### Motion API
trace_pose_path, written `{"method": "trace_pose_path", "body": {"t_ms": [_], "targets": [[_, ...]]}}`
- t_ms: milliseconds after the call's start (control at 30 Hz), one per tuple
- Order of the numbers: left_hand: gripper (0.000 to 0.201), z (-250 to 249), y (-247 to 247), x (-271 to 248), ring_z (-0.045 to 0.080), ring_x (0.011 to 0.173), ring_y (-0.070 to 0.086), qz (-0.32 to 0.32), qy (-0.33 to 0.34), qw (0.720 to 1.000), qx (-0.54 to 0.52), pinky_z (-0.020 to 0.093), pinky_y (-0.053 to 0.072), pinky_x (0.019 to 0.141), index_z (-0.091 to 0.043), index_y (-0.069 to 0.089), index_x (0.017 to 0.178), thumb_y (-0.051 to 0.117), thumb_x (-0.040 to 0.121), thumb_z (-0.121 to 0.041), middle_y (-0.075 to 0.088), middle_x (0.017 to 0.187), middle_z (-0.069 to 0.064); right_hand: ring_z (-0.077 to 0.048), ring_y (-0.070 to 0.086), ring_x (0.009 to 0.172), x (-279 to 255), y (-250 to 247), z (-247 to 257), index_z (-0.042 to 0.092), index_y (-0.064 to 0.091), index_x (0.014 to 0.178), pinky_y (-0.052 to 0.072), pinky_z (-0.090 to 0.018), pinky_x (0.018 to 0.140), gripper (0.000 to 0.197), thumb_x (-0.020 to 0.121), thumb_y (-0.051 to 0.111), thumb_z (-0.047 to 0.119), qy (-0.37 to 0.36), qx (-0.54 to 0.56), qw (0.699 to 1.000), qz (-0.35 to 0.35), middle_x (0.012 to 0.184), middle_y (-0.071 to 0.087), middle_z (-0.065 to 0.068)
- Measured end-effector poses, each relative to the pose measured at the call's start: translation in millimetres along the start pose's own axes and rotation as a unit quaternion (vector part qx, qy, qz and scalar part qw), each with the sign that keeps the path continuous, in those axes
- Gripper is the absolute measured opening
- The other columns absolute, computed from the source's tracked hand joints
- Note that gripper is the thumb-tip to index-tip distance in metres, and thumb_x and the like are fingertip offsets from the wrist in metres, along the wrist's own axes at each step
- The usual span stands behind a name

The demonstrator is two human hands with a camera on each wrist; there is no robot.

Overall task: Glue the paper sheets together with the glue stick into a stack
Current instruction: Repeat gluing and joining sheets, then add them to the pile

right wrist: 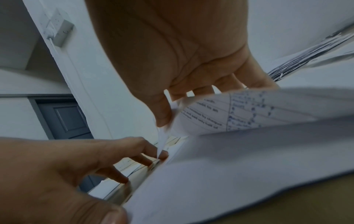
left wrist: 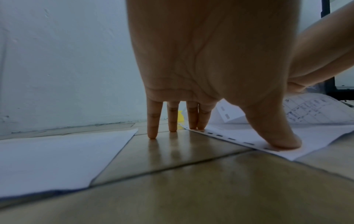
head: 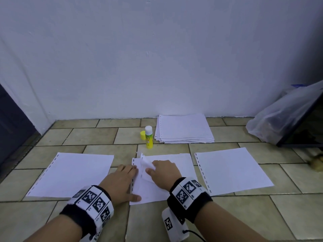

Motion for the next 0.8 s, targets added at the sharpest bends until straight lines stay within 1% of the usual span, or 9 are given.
{"method": "trace_pose_path", "body": {"t_ms": [67, 133, 233, 333, 433, 533, 600, 700, 800], "targets": [[0.093, 0, -1, 0, 0.015, 0.138, 0.022, -0.005, -0.001, 1.0, -0.004, 0.029, 0.033, 0.108, -0.019, 0.017, 0.15, 0.06, 0.081, -0.063, 0.017, 0.156, -0.007, -0.034, 0.05, 0.113, 1, 2, 0, 0.02, 0.051, 0.094, 0.041, -0.044, 0.095, 0.031, 0.095, 0.038, 0.048, 0.004, -0.001, 1.0, 0.005, 0.113, 0.06, -0.01], [0.093, 0, 0, 1, 0.015, 0.138, 0.022, -0.005, -0.002, 1.0, -0.005, 0.03, 0.033, 0.108, -0.019, 0.017, 0.15, 0.06, 0.081, -0.062, 0.017, 0.156, -0.006, -0.034, 0.049, 0.116, 3, 4, -1, 0.018, 0.057, 0.105, 0.04, -0.044, 0.098, 0.038, 0.095, 0.037, 0.049, 0.005, -0.011, 1.0, 0.01, 0.116, 0.06, -0.01], [0.093, 1, 2, 2, 0.015, 0.139, 0.02, -0.002, -0.002, 1.0, -0.001, 0.03, 0.032, 0.11, -0.019, 0.016, 0.15, 0.059, 0.081, -0.063, 0.015, 0.157, -0.007, -0.033, 0.047, 0.12, 7, 8, -3, 0.02, 0.058, 0.117, 0.038, -0.045, 0.101, 0.043, 0.095, 0.037, 0.051, 0.005, -0.024, 1.0, 0.02, 0.121, 0.059, -0.008], [0.093, 2, 3, 3, 0.016, 0.142, 0.017, 0.001, -0.002, 1.0, -0.008, 0.031, 0.031, 0.111, -0.018, 0.016, 0.152, 0.059, 0.082, -0.062, 0.009, 0.159, -0.005, -0.033, 0.045, 0.122, 10, 13, -5, 0.022, 0.058, 0.12, 0.038, -0.046, 0.101, 0.046, 0.094, 0.037, 0.054, 0.005, -0.028, 0.999, 0.025, 0.123, 0.059, -0.007], [0.086, 8, 0, 2, 0.017, 0.143, 0.016, -0.006, -0.008, 0.999, -0.042, 0.033, 0.032, 0.113, -0.021, 0.022, 0.152, 0.06, 0.084, -0.057, 0.004, 0.157, -0.004, -0.032, 0.046, 0.123, 9, 11, -5, 0.022, 0.055, 0.125, 0.037, -0.048, 0.103, 0.05, 0.093, 0.039, 0.056, 0.003, -0.023, 0.999, 0.023, 0.126, 0.058, -0.007], [0.077, 14, -4, 2, 0.014, 0.139, 0.024, -0.018, -0.012, 0.997, -0.075, 0.027, 0.031, 0.112, -0.024, 0.027, 0.15, 0.065, 0.086, -0.045, 0.018, 0.153, -0.004, -0.034, 0.045, 0.125, 8, 9, -3, 0.025, 0.038, 0.138, 0.035, -0.051, 0.105, 0.057, 0.091, 0.044, 0.057, -0.003, -0.007, 1.0, 0.021, 0.13, 0.055, -0.007], [0.077, 16, -8, 1, 0.013, 0.135, 0.033, -0.03, -0.026, 0.995, -0.09, 0.024, 0.033, 0.109, -0.024, 0.027, 0.149, 0.069, 0.084, -0.037, 0.03, 0.149, -0.005, -0.036, 0.045, 0.123, 8, 10, -1, 0.03, 0.03, 0.138, 0.035, -0.053, 0.102, 0.06, 0.088, 0.048, 0.058, -0.01, 0.0, 1.0, 0.021, 0.126, 0.057, -0.008], [0.076, 15, -13, 2, 0.015, 0.127, 0.043, -0.047, -0.047, 0.992, -0.104, 0.025, 0.039, 0.102, -0.024, 0.03, 0.142, 0.073, 0.08, -0.032, 0.042, 0.141, -0.003, -0.036, 0.046, 0.12, 5, 10, 1, 0.032, 0.036, 0.13, 0.034, -0.053, 0.103, 0.05, 0.088, 0.05, 0.056, -0.018, -0.006, 0.999, 0.035, 0.121, 0.058, -0.007], [0.071, 12, -12, 2, 0.015, 0.125, 0.043, -0.031, -0.052, 0.994, -0.091, 0.026, 0.04, 0.1, -0.021, 0.033, 0.14, 0.071, 0.081, -0.033, 0.042, 0.137, -0.002, -0.034, 0.042, 0.127, 1, 10, 1, 0.031, 0.045, 0.131, 0.027, -0.054, 0.109, 0.049, 0.089, 0.049, 0.056, -0.014, -0.026, 0.998, 0.053, 0.131, 0.052, -0.009]]}}
Point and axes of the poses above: each hand's wrist, its own x-axis towards the middle knuckle, its own y-axis out of the palm, z = x × y, the point moved 9 cm from there along x, towards the middle knuckle
